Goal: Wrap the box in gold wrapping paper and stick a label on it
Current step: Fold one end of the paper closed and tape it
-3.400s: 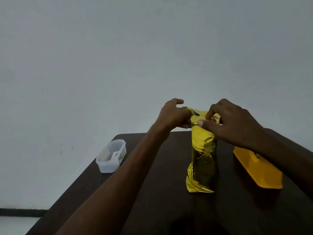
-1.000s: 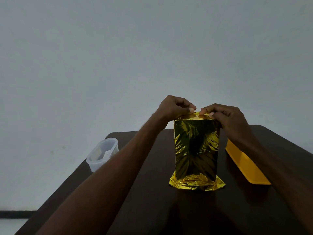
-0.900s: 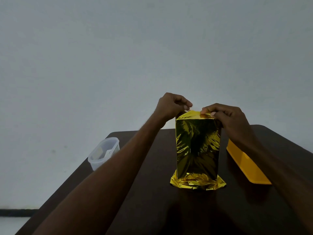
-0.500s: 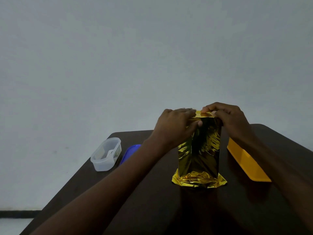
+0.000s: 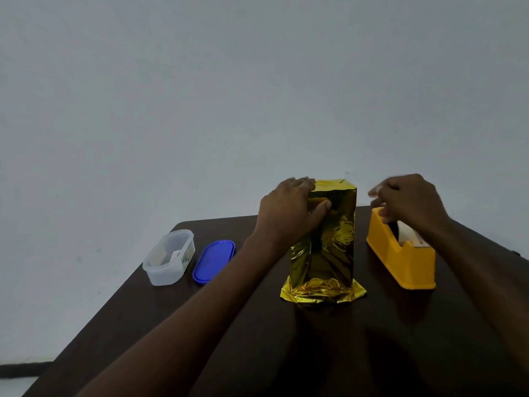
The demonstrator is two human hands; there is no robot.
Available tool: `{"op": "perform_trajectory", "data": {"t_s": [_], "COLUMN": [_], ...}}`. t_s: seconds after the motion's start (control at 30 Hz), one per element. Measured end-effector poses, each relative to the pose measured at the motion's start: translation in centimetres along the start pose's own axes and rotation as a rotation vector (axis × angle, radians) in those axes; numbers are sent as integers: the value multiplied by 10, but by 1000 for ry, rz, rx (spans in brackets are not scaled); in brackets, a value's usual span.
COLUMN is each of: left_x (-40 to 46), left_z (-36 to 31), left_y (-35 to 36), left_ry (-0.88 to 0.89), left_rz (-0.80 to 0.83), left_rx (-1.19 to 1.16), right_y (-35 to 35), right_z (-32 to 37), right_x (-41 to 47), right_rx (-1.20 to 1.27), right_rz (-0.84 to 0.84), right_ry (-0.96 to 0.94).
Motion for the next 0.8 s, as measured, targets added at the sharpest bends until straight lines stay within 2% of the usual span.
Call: {"op": "perform_trajectory", "data": {"t_s": [0.1,0.27,0.37,0.5,0.53,0.57,0.6,0.63,0.7,0.73,0.8], "left_x": [0,1,2,3,3,3,4,4,4,4,3], "left_z": [0,0,-1,-4,-4,-5,-5,-5,-5,-5,-4], "left_y": [1,4,7,6,6,6,7,7,8,8,9], "left_ry": [-12,-25,-31,-38,-43,-46,-47,-50,-51,-47,-43], "left_rz": [-2,-26,-27,-36,-37,-36,-36,-36,-34,-35,-36], "left_rx": [6,18,14,19,21,22,21,21,22,23,26], "right_y": [-14,-30,-35,-40,-41,-41,-40,-38,-38,-40,-37], "right_z": [-21,-38,-39,-46,-49,-47,-50,-50,-47,-49,-51], "right_x": [-4,-17,-18,-11,-10,-13,-15,-15,-13,-15,-11], "right_rx": [-450,-588,-562,-276,-177,-244,-401,-445,-120,-112,-159], "right_rz": [21,61,98,122,120,215,254,280,198,148,162], "right_ry": [102,305,386,454,523,537,510,498,635,694,670]}}
Point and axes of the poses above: each hand's wrist, its own x-axis towards the middle knuckle, its own y-axis out of the palm, z = x × y, the point moved 2 cm from there along x, towards the middle knuckle, and after that the axes turned 3 degrees about -z, right-handed, at the moved point
